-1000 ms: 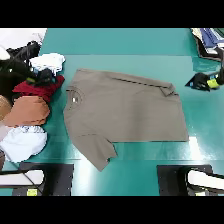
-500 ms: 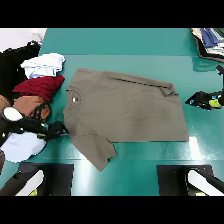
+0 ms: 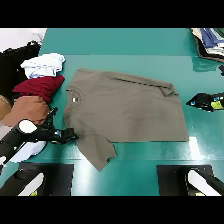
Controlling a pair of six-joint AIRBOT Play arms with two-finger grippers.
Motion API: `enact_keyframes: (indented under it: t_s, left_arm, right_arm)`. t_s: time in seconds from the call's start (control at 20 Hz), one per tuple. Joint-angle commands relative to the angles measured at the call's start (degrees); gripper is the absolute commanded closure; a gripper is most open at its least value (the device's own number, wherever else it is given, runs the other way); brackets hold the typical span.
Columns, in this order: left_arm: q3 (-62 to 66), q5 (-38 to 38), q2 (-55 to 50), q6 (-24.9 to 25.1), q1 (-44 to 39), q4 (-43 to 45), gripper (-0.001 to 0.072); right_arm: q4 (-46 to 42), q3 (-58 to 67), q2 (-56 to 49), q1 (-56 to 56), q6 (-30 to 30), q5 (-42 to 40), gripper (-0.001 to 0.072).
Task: Fold the shirts.
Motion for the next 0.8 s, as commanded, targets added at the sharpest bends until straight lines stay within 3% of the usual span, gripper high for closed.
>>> enact_keyframes:
  t_s: [0.0,0.15,0.45,0.75]
  left_arm:
    - [0.6,2.6,0.2,-1.7,-2.4,-0.5,0.0681]
    - [6.1,1.6,0.2,-1.7,-2.4,4.8,0.0682]
    - [12.7,0.6,0.2,-1.7,-2.5,7.4,0.0681]
    - [12.7,1.2,0.2,-1.7,-2.5,7.4,0.0681]
  right_arm:
    - [-2.6,0.0,0.2,0.0,0.1,4.1,0.0268]
    - [-7.8,-0.9,0.2,-2.3,1.2,7.6,0.0268]
    - [-7.5,-17.3,-0.7,-21.4,1.1,5.8,0.0233]
    - [2.2,-26.4,-5.4,-26.1,-3.4,0.5,0.0260]
